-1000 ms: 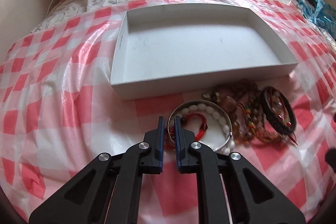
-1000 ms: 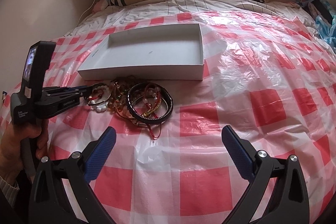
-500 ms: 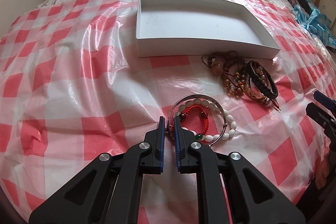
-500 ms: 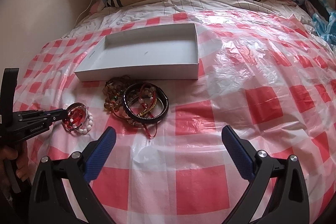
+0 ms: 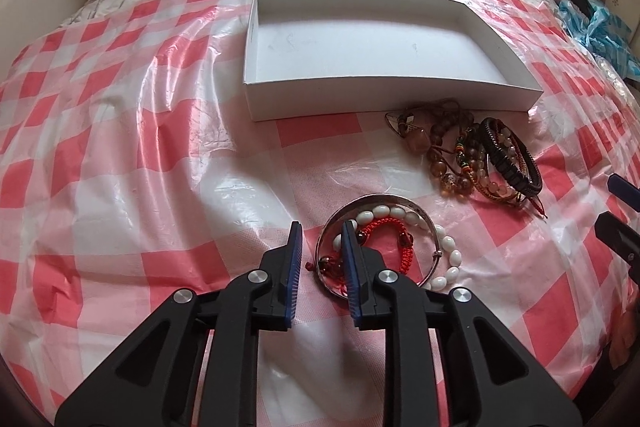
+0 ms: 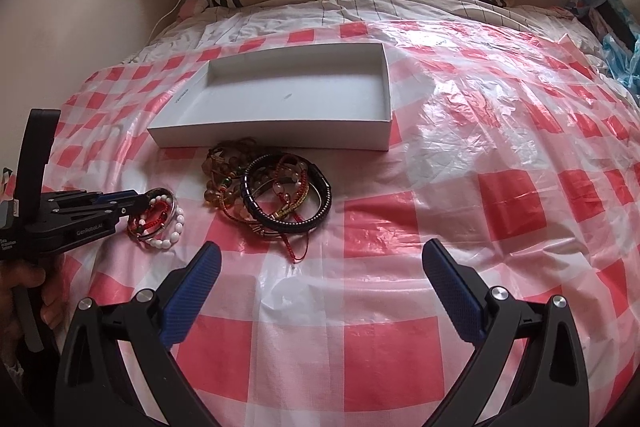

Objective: Organize jewelry
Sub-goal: 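Move the right tool to the black braided bracelet while the left tool holds the bangle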

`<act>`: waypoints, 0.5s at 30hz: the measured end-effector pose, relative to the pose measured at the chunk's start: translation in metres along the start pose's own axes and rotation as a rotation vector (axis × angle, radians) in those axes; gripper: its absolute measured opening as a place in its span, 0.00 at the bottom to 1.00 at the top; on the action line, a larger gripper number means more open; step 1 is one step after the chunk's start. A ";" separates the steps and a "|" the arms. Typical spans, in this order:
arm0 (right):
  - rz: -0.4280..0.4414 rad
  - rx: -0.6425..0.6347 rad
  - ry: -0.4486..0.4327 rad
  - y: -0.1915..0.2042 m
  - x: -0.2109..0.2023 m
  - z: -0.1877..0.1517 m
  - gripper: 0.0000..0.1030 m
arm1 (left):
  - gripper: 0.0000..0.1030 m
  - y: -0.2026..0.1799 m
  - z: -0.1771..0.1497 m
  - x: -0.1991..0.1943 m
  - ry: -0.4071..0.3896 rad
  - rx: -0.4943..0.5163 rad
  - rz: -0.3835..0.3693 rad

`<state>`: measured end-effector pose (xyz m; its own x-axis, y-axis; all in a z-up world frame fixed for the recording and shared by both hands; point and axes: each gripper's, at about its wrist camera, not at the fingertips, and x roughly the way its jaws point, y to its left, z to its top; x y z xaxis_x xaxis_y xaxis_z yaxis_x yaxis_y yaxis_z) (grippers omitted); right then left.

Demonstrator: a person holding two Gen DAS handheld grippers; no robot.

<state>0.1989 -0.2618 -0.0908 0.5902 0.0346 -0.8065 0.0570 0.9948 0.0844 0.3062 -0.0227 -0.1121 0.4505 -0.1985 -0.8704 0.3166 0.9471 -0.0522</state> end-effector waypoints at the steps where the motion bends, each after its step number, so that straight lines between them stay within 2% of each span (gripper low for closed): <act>1: 0.000 0.000 0.000 0.000 0.000 0.000 0.94 | 0.18 0.000 0.000 0.000 0.003 0.000 -0.002; 4: -0.001 -0.002 0.001 0.000 0.000 0.000 0.94 | 0.04 -0.002 -0.001 -0.001 0.007 0.018 -0.002; 5: -0.001 -0.002 0.001 0.000 0.000 0.000 0.94 | 0.02 -0.002 -0.001 -0.002 0.009 0.020 -0.006; 10: 0.022 -0.001 0.015 0.001 0.006 0.004 0.94 | 0.02 0.007 -0.002 -0.012 -0.010 -0.037 -0.061; 15: 0.043 -0.041 0.041 0.008 0.031 0.017 0.94 | 0.02 0.017 -0.001 -0.021 -0.035 -0.089 -0.110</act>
<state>0.2320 -0.2542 -0.1052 0.5582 0.0804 -0.8258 -0.0015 0.9954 0.0959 0.3014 -0.0018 -0.0952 0.4463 -0.3096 -0.8396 0.2911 0.9375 -0.1909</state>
